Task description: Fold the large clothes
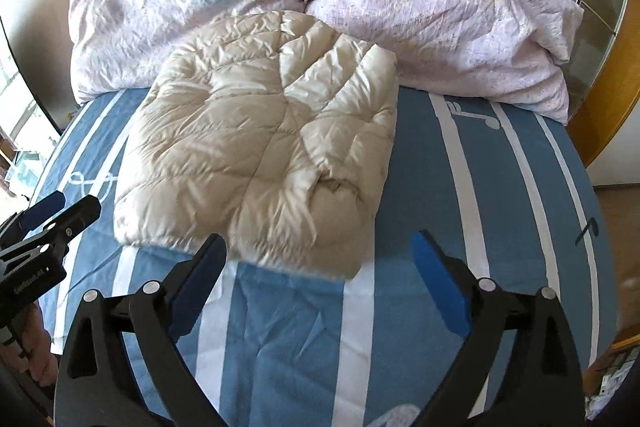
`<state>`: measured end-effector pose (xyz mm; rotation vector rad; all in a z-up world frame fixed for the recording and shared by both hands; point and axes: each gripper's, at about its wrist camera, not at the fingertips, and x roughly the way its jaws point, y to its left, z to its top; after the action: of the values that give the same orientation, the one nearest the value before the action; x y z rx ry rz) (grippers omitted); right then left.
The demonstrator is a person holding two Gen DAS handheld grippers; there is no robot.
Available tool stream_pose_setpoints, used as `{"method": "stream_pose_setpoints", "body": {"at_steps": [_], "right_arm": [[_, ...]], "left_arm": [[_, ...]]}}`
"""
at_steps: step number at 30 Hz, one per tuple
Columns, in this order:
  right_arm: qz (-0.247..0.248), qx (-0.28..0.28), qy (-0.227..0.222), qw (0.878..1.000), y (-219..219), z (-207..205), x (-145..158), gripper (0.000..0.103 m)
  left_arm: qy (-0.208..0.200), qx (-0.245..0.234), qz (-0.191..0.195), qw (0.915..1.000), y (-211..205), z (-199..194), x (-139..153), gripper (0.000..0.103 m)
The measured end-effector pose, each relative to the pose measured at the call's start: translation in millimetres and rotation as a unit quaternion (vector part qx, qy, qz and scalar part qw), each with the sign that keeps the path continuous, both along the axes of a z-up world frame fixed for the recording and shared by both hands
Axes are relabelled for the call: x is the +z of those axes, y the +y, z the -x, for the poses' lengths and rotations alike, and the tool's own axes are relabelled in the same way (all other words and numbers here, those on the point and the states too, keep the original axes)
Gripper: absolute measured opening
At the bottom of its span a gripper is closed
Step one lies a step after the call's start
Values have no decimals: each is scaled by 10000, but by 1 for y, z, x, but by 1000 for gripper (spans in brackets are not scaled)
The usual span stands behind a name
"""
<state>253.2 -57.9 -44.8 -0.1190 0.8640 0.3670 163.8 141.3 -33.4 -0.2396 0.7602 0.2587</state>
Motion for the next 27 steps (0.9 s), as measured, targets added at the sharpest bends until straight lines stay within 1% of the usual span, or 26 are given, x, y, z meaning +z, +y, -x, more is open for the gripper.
{"method": "stream_pose_setpoints", "body": {"at_steps": [5, 7, 11, 18, 27], "right_arm": [[-116, 137, 182, 9997, -5, 27, -11, 96], [-173, 172, 361, 9990, -11, 36, -20, 96], [-245, 187, 545, 9980, -20, 48, -27, 96], [-423, 101, 551, 9975, -33, 62, -25, 96], [-718, 281, 510, 9957, -35, 66, -22, 96]], "left_arm": [[51, -166, 2, 9998, -11, 28, 0, 83], [107, -234, 27, 9997, -14, 39, -4, 82], [241, -312, 47, 9992, -19, 51, -13, 82], [298, -273, 341, 9986, -19, 60, -22, 82], [288, -347, 502, 9977, -28, 64, -25, 82]]}}
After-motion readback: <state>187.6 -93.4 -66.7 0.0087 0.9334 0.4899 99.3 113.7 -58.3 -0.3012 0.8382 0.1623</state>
